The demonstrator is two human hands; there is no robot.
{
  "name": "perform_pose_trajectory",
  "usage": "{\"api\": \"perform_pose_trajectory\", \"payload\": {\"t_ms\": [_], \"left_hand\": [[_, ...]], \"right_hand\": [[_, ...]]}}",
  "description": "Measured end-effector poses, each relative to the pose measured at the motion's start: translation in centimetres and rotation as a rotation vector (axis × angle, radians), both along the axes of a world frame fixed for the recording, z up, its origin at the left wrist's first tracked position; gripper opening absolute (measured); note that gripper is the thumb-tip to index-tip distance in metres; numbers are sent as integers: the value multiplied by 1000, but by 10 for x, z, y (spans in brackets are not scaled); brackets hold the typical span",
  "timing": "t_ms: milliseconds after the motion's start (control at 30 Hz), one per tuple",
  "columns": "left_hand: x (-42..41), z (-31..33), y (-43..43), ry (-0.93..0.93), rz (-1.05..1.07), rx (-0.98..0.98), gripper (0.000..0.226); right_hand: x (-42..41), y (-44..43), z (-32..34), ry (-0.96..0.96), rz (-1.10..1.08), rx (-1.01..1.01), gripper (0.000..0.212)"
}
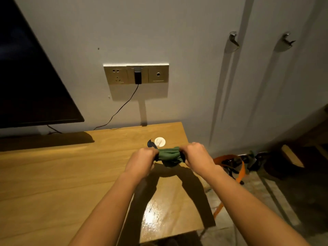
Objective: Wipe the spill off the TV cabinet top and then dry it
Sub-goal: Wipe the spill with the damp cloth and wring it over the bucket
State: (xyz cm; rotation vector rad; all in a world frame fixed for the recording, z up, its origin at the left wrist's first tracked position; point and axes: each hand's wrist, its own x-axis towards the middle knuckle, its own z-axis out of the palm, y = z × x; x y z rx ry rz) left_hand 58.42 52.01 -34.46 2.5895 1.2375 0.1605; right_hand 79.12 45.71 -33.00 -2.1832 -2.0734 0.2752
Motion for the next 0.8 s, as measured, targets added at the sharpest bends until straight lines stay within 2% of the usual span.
{"api": "perform_pose_trajectory", "payload": {"t_ms": [167, 300, 467, 600, 800], "left_hand": [[55, -30, 81, -7, 54, -30, 30], [96, -59, 141, 12, 83, -57, 20], [140, -118, 202, -11, 96, -45, 23], [151, -152, 214, -72, 171, -30, 16], [155, -161, 221, -89, 164, -14, 38]], "right_hand": [[56, 89, -34, 3, 51, -15, 22], [96, 155, -64, 20, 58, -16, 17], [133, 227, -125, 8, 79, 5, 17], [141, 242, -165, 56, 138, -22, 34], [142, 241, -178, -20, 114, -40, 43]]}}
